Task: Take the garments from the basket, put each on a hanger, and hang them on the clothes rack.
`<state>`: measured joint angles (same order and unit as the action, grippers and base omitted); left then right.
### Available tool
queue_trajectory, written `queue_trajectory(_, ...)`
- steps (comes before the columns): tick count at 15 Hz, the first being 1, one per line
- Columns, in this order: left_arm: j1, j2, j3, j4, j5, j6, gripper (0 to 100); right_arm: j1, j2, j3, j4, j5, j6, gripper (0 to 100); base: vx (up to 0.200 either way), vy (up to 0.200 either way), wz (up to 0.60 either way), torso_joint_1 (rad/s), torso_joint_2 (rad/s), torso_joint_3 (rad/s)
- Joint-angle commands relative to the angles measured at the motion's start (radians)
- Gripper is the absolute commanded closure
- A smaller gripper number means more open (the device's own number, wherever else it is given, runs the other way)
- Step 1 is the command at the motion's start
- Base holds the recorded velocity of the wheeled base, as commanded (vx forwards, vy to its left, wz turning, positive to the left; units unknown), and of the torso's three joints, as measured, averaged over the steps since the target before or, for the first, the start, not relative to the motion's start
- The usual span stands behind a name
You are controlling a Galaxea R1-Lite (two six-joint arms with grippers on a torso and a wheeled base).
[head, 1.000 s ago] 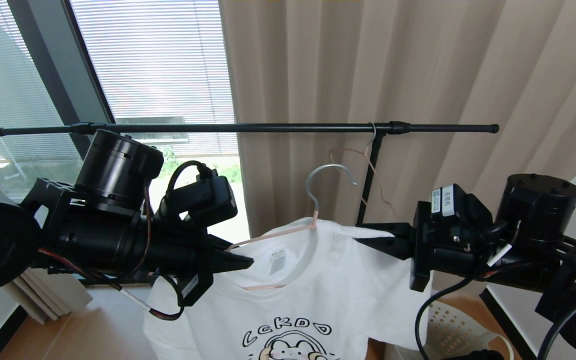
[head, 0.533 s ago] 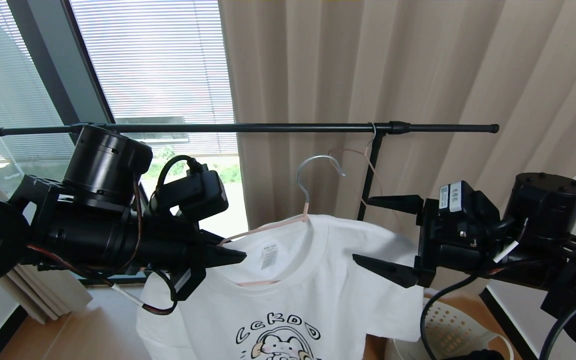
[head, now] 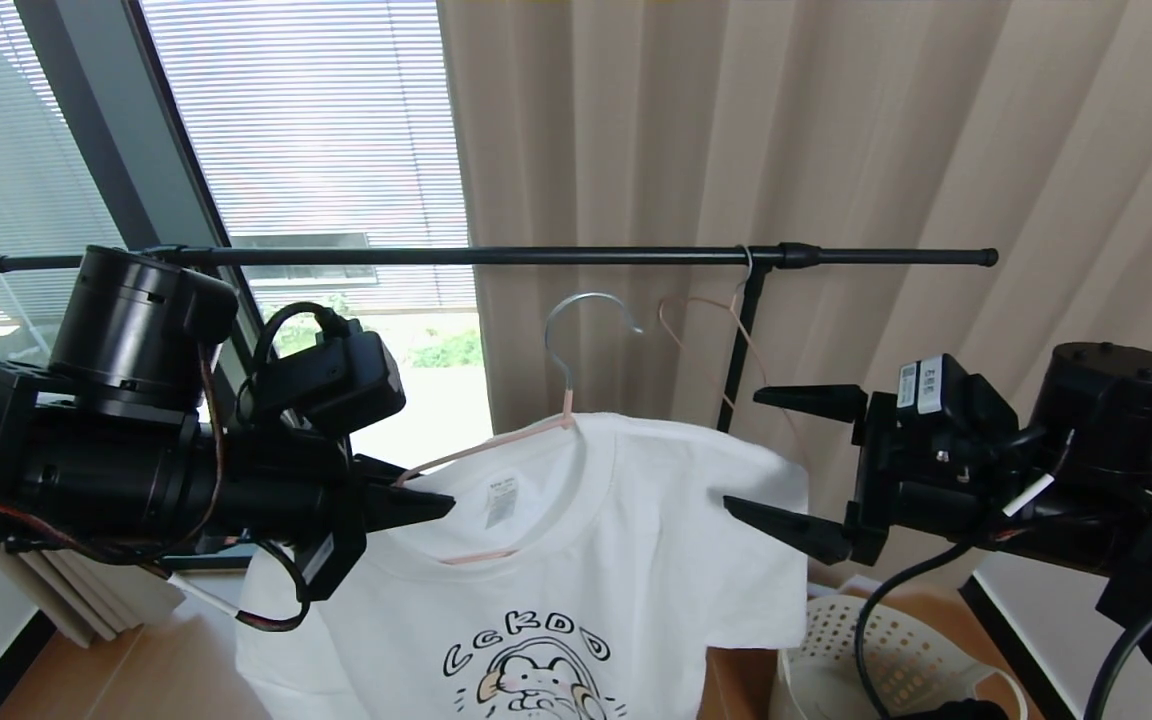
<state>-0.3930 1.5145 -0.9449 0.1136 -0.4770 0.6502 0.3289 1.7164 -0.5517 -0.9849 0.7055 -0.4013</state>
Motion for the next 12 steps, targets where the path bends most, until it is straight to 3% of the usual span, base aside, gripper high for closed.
queue_trajectory(1,0.008,-0.034,0.017,-0.002,0.0,0.0,100,-0.033,0.009,0.018,0.002,0.0,0.001,0,0.0,0.0,0.0,0.0,0.0,0.0)
queue_trajectory(8,0.029,-0.082,0.04,-0.002,0.001,-0.015,100,-0.114,0.012,0.115,0.0,0.003,0.006,0,0.0,0.0,0.0,0.0,0.0,0.0)
queue_trajectory(12,0.029,-0.094,0.038,-0.002,0.001,-0.015,100,-0.113,0.085,0.122,-0.011,0.003,0.002,0,0.0,0.0,0.0,0.0,0.0,0.0)
